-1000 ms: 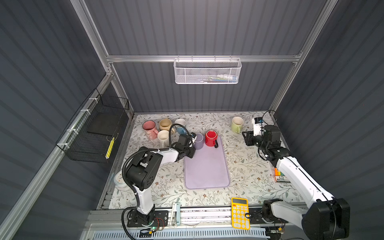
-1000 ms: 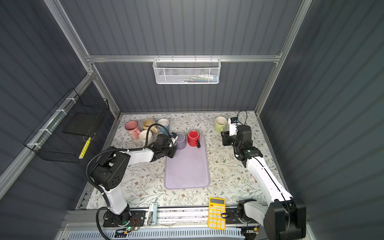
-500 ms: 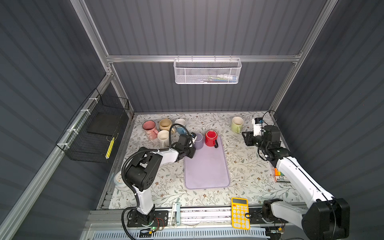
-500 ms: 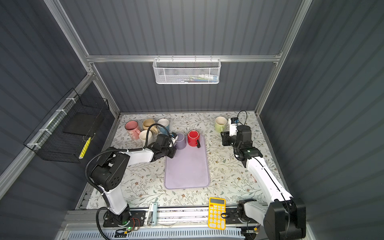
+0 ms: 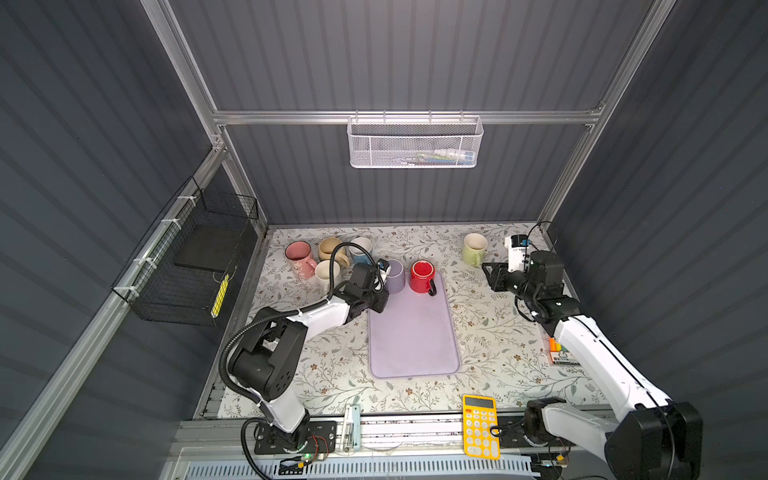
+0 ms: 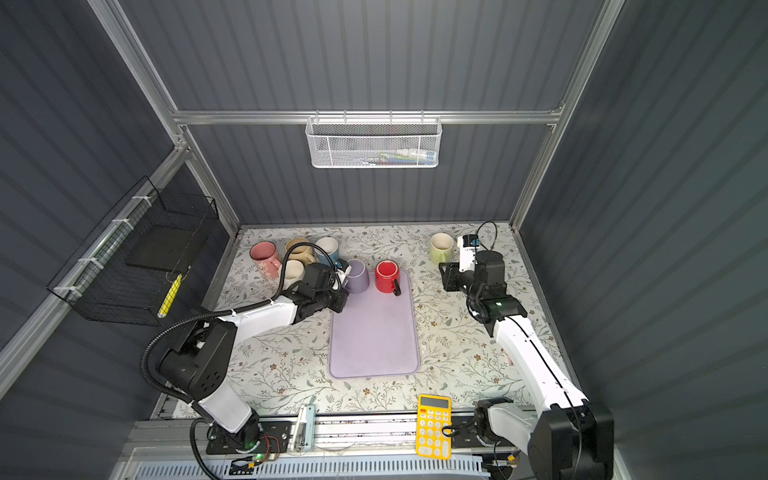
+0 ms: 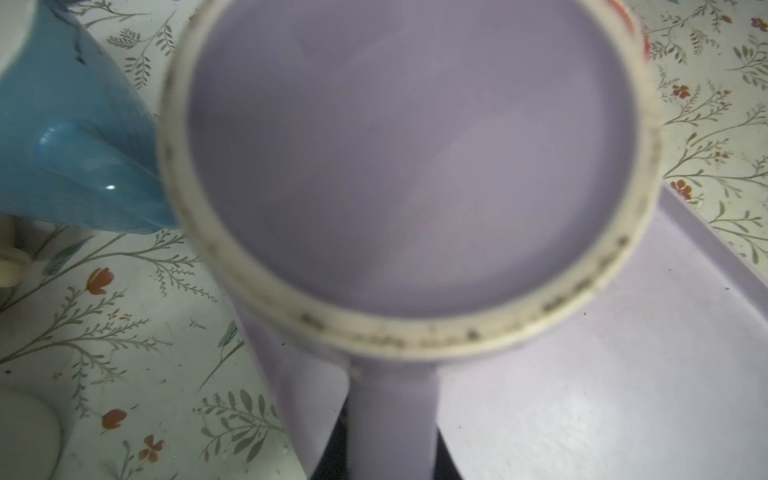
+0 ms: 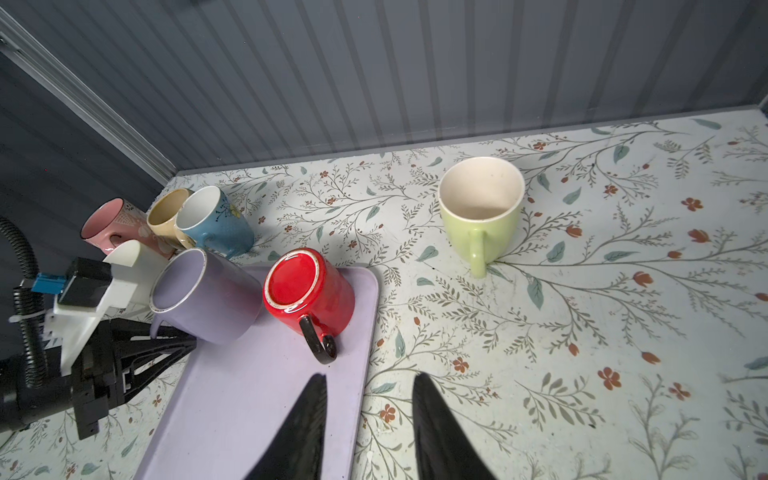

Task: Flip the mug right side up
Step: 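Lift and tilt the lilac mug with the left gripper while the right gripper approaches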

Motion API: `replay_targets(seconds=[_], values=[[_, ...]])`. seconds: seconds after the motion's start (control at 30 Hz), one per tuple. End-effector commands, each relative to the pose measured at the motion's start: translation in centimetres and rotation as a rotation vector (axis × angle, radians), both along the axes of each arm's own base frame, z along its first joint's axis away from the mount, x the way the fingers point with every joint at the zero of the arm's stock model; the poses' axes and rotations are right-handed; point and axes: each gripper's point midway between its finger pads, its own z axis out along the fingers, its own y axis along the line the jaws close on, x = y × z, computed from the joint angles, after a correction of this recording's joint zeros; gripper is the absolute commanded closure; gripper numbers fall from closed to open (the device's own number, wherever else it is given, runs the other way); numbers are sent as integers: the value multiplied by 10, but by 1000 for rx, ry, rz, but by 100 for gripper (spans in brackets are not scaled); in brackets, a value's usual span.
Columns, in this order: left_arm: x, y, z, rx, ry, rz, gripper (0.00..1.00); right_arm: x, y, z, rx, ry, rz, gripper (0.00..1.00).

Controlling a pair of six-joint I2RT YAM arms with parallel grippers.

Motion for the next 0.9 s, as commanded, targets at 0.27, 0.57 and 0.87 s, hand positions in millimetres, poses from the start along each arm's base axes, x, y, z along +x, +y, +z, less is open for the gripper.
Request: replay_targets(seconds=[0.27,0.57,0.87], values=[[-14,-11,93,-184,-132,-40,88,-10,7,11,65,-41,36,63],[-28,-22,135,-326,-164,-92,88,-20,20,14,118,-62,115,63],[-40,-43,164,-498,-159,-194,89,-35,45,15,202,-106,278,62]])
